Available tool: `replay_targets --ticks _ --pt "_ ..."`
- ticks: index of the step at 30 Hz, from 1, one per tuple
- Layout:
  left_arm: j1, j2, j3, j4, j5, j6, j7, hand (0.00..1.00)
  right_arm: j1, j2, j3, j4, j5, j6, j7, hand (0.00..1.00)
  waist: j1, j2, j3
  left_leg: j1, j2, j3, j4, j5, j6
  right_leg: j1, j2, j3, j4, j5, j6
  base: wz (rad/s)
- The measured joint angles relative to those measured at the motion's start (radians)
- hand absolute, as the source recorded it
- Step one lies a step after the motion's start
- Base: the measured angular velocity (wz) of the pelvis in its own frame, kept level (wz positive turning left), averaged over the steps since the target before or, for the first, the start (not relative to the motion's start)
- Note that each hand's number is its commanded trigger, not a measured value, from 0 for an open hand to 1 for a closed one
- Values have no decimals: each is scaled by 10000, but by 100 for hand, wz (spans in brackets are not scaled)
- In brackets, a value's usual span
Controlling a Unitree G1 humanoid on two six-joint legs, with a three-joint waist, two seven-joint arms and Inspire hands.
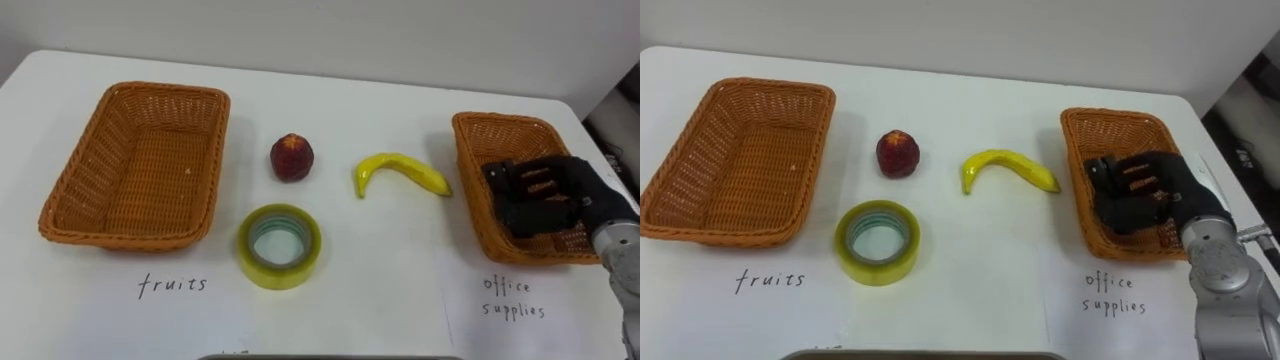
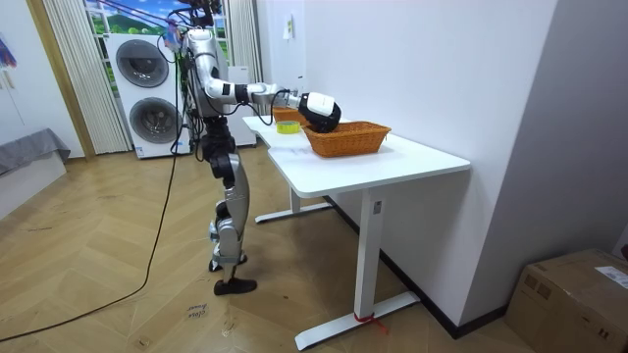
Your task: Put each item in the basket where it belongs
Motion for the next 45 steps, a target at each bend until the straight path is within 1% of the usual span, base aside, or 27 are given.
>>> replay_targets --ticks 1,2,3,4,5,17,26,32,38,45 --pt "-9 0 0 -2 0 0 -21 0 0 0 0 0 -35 0 13 100 0 5 0 1 0 1 0 0 0 0 2 6 1 0 0 0" --pt "-12 0 0 -3 0 0 -36 0 0 0 0 0 -39 0 13 66 0 9 1 2 1 1 0 0 0 0 3 8 2 0 0 0" --pt "-14 0 0 -5 0 0 -57 0 0 0 0 0 -40 0 23 48 0 18 3 2 1 2 -5 0 0 0 3 16 5 0 0 0" --pt "-13 0 0 -6 0 0 -69 0 0 0 0 0 -42 0 41 11 0 22 3 3 1 4 -14 0 0 0 5 26 6 0 -1 0" --pt "-12 0 0 -6 0 0 -71 0 0 0 0 0 -43 0 50 0 0 25 4 3 1 5 -16 0 0 0 6 30 7 0 0 0" --pt "4 -1 7 -103 5 1 -107 0 0 0 -7 -1 -119 4 120 0 -5 58 11 2 -1 14 -18 0 0 -8 10 65 10 1 -1 0" --pt "-26 -2 5 -175 -1 2 -161 0 0 0 -7 -3 -427 4 123 0 -7 91 -28 4 -1 15 -9 1 0 -17 8 64 11 1 -1 0" --pt "-50 -4 -1 -172 -84 1 -161 0 -1 0 -7 -3 -392 4 132 0 -5 35 -55 8 -3 16 -16 1 0 -6 5 62 12 1 -1 0" --pt "-58 -3 -10 -169 -104 1 -161 0 -1 0 -7 -3 -385 4 131 0 -17 -20 -25 3 -3 12 -36 0 0 3 3 52 13 0 -1 0" --pt "-93 -32 -15 55 -122 -1 -170 0 -6 0 -14 -261 -373 4 76 0 1 -51 -20 5 -4 9 -27 0 1 -2 7 61 18 0 0 0"
